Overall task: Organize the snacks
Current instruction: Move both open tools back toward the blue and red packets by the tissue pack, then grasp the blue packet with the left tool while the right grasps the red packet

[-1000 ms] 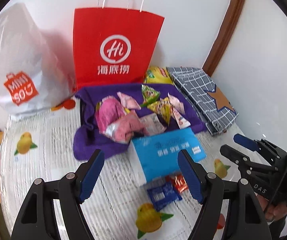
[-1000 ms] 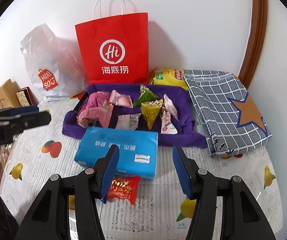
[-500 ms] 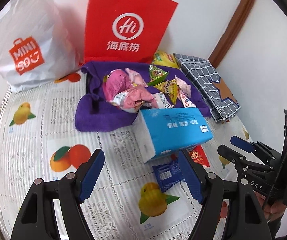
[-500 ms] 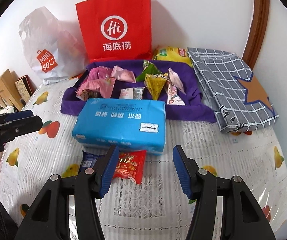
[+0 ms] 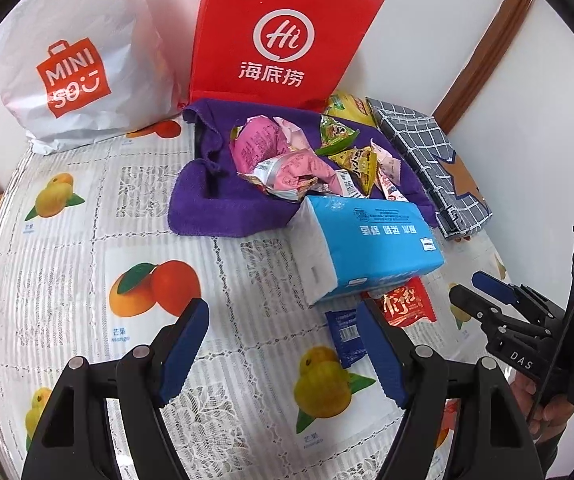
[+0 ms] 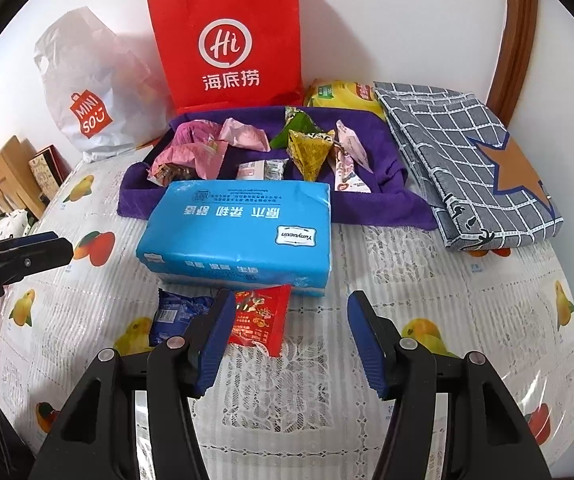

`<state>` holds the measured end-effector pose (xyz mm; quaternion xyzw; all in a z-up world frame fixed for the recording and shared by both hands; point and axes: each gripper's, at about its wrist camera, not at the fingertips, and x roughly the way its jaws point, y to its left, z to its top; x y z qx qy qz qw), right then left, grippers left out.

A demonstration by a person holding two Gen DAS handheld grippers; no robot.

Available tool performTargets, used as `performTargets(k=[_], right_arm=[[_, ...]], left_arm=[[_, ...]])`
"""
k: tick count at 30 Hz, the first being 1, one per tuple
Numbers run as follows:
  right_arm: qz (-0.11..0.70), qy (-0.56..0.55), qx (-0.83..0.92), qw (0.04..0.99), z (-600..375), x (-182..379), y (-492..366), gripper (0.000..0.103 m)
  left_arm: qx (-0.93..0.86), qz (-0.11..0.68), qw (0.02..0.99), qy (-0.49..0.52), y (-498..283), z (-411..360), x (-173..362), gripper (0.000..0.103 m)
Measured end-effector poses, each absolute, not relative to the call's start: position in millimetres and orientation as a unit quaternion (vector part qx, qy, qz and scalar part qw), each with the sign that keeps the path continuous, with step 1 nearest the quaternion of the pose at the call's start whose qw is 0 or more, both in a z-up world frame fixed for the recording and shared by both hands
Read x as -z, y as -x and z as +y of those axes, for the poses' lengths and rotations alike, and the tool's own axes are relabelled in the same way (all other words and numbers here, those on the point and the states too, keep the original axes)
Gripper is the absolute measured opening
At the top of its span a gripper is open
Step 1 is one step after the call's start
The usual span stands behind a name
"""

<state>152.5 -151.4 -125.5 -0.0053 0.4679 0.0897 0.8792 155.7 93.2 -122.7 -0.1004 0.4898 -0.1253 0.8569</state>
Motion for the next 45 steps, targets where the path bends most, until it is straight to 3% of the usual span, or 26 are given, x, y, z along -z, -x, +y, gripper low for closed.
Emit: performTargets(k=[28, 31, 35, 45], right_arm=[[0.513, 0.005, -0.13, 0.848, -112.0, 193.2, -180.8, 0.058], [0.503, 0.02, -0.136, 0.853, -107.0, 193.6, -178.8, 0.045], [0.498, 0.017, -0.143, 0.855, -110.1, 192.4, -174.1, 0.036], [0.469, 0.001, -0.133, 0.873, -146.1, 176.4, -154.4, 0.036]], left_arm=[[0.102, 0.528, 0.836, 0.107, -157.9, 93.4, 160.4, 0.075], [0.101, 0.529, 0.836, 0.105, -155.9, 90.0, 160.6, 0.075], [0.101, 0.531, 0.835, 0.103, -152.2, 85.9, 161.8, 0.075], [0.126, 0.547, 0.819, 0.12, -137.6, 67.1, 187.7, 0.075]])
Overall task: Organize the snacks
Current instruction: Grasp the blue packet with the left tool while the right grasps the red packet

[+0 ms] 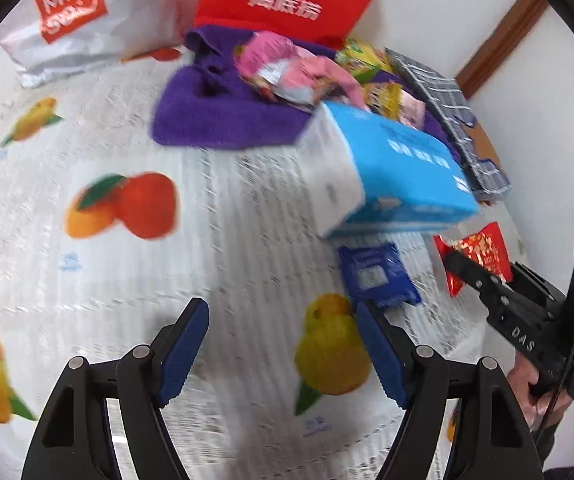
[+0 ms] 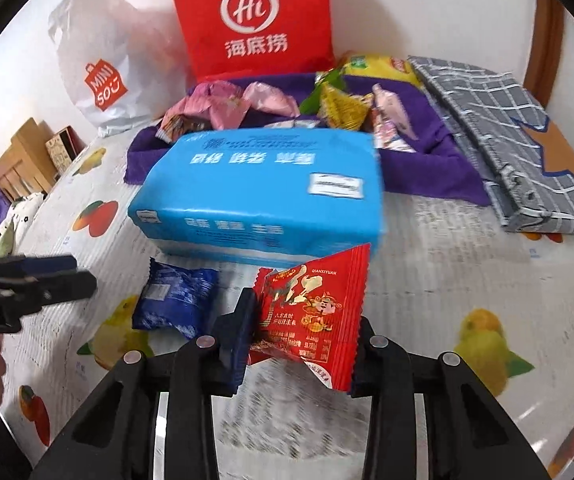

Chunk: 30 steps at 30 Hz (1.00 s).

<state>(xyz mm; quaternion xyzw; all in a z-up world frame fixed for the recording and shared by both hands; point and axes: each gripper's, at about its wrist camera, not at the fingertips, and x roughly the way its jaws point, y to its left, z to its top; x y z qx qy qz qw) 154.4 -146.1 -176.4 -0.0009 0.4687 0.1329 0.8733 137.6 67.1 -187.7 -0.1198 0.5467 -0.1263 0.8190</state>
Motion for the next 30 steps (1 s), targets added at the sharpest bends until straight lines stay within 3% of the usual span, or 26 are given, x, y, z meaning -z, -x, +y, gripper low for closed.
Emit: performTargets(k=[10, 19, 25, 27, 30], right_arm=[[0.461, -0.014, -0.112, 0.88, -190.8, 175.5, -140.1, 0.036], [0.457, -0.05, -0.112, 0.881, -225.7, 176.1, -133.4, 0.036], [0.454, -0.047, -0.125, 0.881, -232.1, 174.1, -130.7, 0.036], [0.456, -0.043, -0.132, 0.879, -231.6, 175.2, -131.2, 0.036], [0.462, -0.031, -0.141, 0.875, -228.5, 178.0, -133.1, 0.036]], left_arm=[[0.138, 0.533, 0.824, 0.135, -139.4, 28.4, 192.7, 0.089], [0.054, 0.529, 0.842, 0.091, -155.4, -21.9, 195.4, 0.089], [-0.018, 0.513, 0.858, 0.015, -155.0, -43.5, 197.9, 0.069], [-0.019, 0.504, 0.863, 0.016, -151.5, -43.5, 197.1, 0.058], [-0.023, 0.496, 0.868, 0.02, -146.9, -39.1, 195.8, 0.053]])
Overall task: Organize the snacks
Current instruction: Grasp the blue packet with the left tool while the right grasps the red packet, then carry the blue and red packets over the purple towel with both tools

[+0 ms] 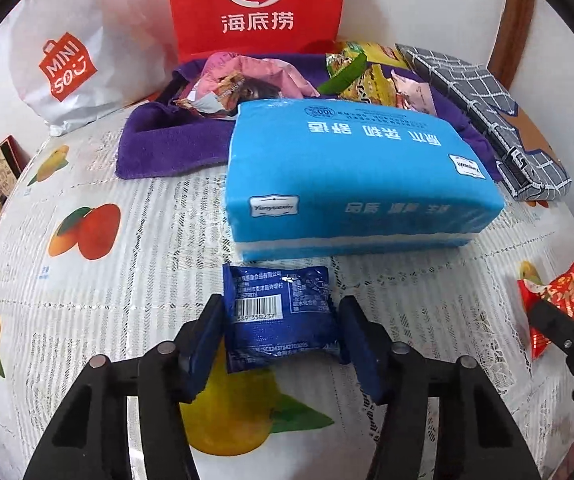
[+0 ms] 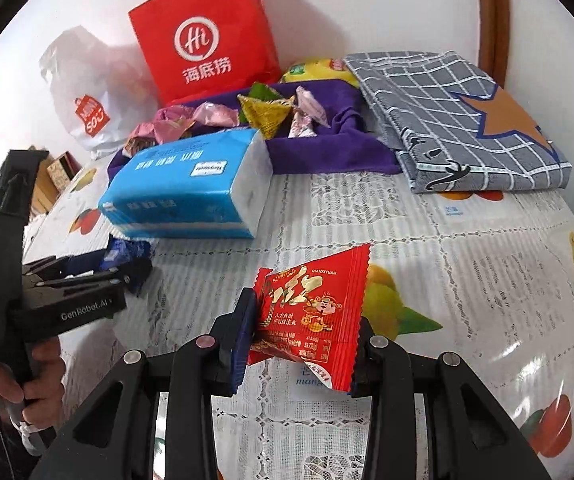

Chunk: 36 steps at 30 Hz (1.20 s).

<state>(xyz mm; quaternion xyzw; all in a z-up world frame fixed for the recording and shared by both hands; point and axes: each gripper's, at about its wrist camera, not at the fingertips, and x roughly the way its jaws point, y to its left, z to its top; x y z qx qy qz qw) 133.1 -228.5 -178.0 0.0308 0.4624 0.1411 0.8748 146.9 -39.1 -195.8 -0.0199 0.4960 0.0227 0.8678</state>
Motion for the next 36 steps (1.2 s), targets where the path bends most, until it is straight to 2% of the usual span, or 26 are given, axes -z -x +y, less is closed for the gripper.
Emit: performTargets(k=[8, 16, 19, 22, 36], right_arm=[[0.466, -0.003, -0.167, 0.869, -218.2, 174.1, -143.0, 0.036], [0.463, 0.006, -0.187, 0.867, -213.9, 169.2, -151.2, 0.036], [0.461, 0.015, -0.193, 0.866, -212.8, 167.6, -150.8, 0.036], [0.456, 0.018, -0.196, 0.868, -214.1, 165.0, -149.5, 0.036], [0.435, -0.003, -0.17, 0.884, -215.4, 142.0, -125.7, 0.036]], left_arm=[[-0.028, 0.473, 0.88, 0.013, -139.0, -41.0, 197.4, 0.053], [-0.04, 0.488, 0.872, 0.019, -142.1, -41.5, 196.8, 0.054], [-0.039, 0.487, 0.872, 0.022, -140.9, -40.9, 195.9, 0.05], [-0.035, 0.491, 0.87, 0.039, -139.0, -36.6, 192.8, 0.042], [0.023, 0.471, 0.88, 0.058, -112.2, -27.2, 147.9, 0.039]])
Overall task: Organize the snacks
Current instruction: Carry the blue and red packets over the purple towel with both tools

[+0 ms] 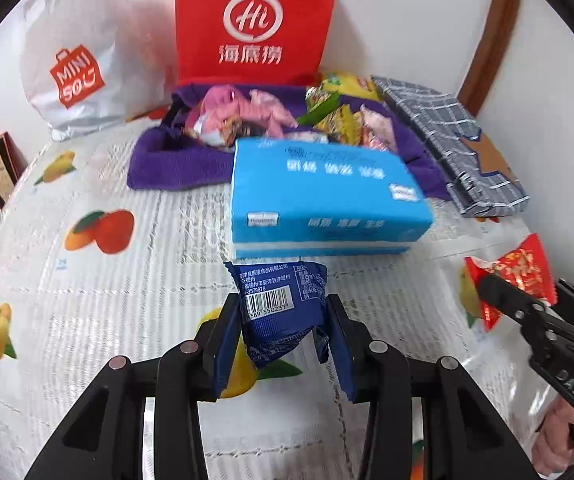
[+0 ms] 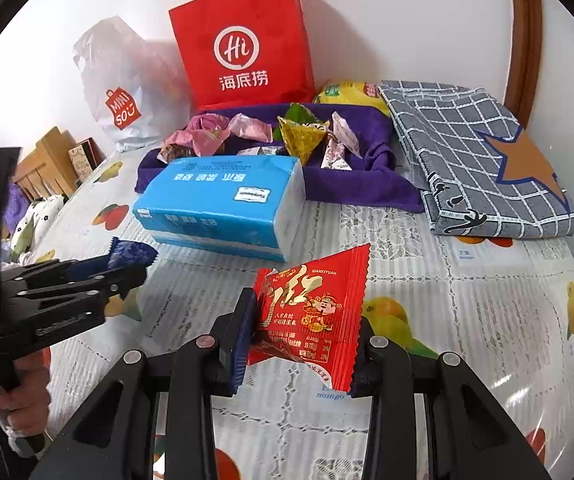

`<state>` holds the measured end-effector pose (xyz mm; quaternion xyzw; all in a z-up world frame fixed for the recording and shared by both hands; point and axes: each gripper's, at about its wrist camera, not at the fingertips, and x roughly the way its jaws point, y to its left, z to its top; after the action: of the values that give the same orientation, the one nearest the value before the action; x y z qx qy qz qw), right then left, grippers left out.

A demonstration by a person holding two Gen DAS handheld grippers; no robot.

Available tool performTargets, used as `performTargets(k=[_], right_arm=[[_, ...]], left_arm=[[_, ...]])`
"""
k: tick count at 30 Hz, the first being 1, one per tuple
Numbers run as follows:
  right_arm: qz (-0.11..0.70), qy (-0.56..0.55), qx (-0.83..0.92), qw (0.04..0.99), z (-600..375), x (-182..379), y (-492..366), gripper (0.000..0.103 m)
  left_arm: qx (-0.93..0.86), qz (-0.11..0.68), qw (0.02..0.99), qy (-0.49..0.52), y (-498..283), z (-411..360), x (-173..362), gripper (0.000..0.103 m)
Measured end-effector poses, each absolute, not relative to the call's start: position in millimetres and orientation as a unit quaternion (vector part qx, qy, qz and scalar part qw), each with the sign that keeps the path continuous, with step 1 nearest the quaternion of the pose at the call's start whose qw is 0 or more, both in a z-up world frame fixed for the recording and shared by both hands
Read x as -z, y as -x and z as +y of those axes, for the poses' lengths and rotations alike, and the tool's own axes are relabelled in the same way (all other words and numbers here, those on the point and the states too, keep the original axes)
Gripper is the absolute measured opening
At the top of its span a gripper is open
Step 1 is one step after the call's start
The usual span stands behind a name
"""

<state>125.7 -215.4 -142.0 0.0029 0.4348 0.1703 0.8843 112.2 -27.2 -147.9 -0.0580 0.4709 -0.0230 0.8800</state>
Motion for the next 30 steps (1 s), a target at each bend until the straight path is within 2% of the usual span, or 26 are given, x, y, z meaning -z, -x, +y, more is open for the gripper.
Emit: performTargets(k=[15, 30], right_arm=[[0.396, -0.013, -0.141, 0.907, -186.5, 87.9, -126.9, 0.036], [0.394, -0.005, -0.148, 0.907, -166.3, 66.7, -167.9, 0.036]], left_arm=[[0.061, 0.439, 0.895, 0.048, -119.8, -8.4, 87.7, 0.039], [0.093, 0.415, 0.903, 0.063, -140.6, 5.7, 62.9, 0.039]])
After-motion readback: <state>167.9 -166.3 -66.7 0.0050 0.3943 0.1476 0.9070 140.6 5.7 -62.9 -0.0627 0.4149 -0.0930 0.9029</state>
